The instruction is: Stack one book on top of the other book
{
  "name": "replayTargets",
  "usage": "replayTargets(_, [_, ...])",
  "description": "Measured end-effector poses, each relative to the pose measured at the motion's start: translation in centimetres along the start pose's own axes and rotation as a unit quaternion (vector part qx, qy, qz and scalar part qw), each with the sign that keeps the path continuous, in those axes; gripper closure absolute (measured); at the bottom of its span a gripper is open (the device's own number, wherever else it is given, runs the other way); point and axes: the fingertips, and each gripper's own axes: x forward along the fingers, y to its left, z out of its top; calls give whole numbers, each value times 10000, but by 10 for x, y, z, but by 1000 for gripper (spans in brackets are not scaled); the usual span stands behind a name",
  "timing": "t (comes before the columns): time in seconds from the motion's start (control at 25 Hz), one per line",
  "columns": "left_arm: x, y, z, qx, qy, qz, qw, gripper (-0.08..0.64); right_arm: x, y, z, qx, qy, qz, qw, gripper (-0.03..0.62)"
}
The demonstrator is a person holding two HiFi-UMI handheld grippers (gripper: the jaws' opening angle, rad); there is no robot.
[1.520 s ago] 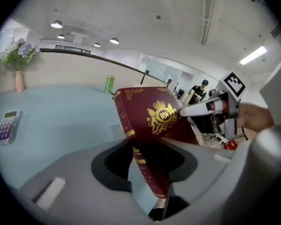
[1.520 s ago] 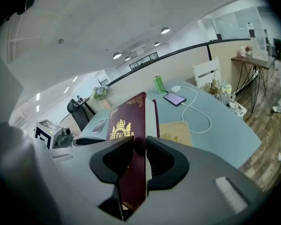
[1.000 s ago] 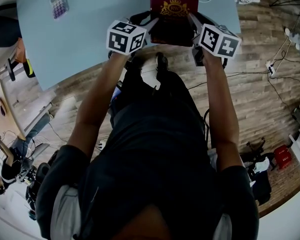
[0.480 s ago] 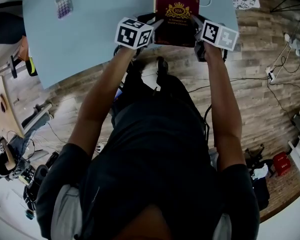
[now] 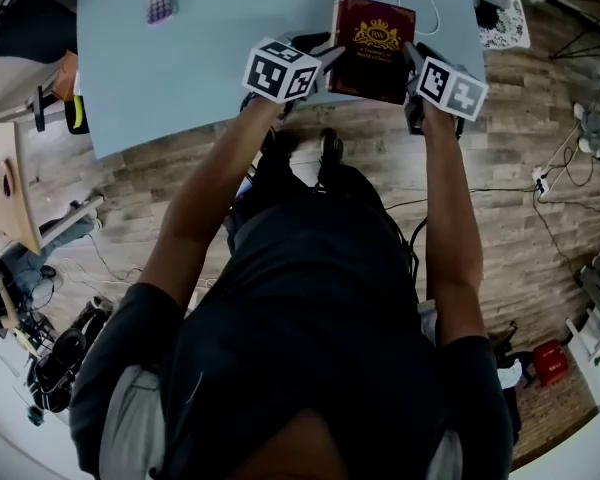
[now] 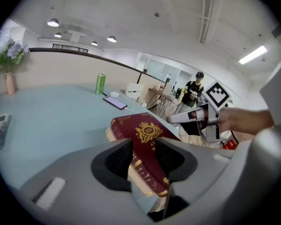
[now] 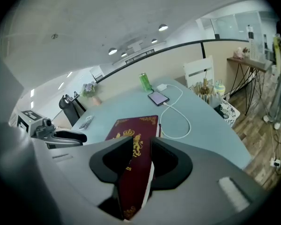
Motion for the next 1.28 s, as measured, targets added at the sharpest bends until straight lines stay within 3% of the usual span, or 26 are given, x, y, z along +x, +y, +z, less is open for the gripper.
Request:
replayTargets(0.12, [-28, -1, 15, 90, -240, 79, 9996, 359, -25, 18, 19, -6, -379, 251, 9990, 499])
replayTargets(0.28, [-75, 0, 35, 167, -641, 218, 9976, 359, -68, 71, 57, -235, -984, 985, 9900, 500])
replayTargets(0.48, [-147, 5, 63, 277, -1273, 543, 9900, 359, -124, 145, 108, -994, -1669, 1647, 9670, 500])
replayTargets(0.64, [-211, 7, 81, 367, -1819, 916, 9784, 359, -168, 207, 134, -1711, -1976, 2193, 9400, 500])
replayTargets(0.92, [-303, -12, 100, 901, -2382, 1432, 9564, 359, -224, 277, 147, -2826, -2208, 2375, 9028, 512])
replayTargets(1.28, [-379, -55, 110, 1587, -2780, 1836, 9294, 359, -261, 308, 145, -3124, -2452, 2494, 8832, 522])
